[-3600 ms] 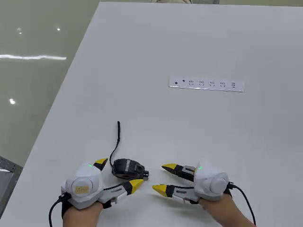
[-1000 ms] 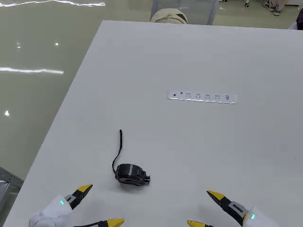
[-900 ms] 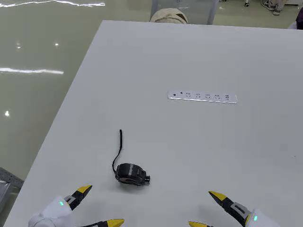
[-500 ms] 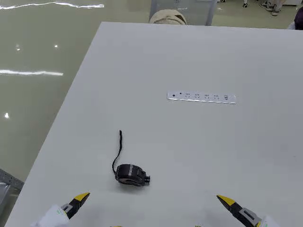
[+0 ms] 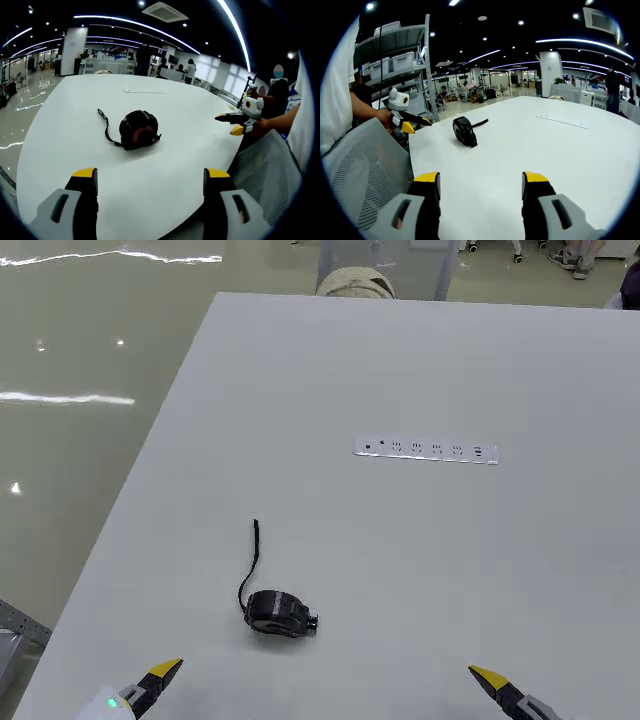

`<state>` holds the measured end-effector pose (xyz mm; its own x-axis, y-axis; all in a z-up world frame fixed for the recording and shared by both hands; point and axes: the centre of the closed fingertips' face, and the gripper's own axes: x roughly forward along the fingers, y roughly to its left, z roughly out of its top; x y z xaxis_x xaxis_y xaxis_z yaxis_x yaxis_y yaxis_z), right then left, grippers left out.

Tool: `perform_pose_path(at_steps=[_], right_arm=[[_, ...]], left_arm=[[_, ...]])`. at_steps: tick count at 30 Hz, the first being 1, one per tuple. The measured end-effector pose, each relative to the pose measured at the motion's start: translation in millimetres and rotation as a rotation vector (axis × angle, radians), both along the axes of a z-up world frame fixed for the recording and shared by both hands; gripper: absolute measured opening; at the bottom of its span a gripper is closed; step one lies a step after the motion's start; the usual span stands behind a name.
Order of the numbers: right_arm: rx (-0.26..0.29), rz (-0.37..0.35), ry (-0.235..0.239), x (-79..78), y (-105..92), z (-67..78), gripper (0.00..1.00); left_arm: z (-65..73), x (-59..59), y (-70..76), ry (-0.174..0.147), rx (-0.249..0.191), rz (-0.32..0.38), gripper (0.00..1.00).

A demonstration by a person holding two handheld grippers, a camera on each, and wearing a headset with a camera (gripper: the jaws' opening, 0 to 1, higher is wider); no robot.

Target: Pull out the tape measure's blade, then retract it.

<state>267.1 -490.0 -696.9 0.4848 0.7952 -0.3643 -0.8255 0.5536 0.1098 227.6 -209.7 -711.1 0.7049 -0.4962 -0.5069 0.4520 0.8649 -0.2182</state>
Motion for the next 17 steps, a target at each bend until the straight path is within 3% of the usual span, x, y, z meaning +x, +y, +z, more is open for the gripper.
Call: perform_pose_path(at_steps=[17], right_arm=[[-0.02,-0.016,0.021,-12.2,-5.4,-6.4,0.71]], left_arm=[[3.4,-3.6,-1.7,-0.012,-0.004,-0.002,0.9]])
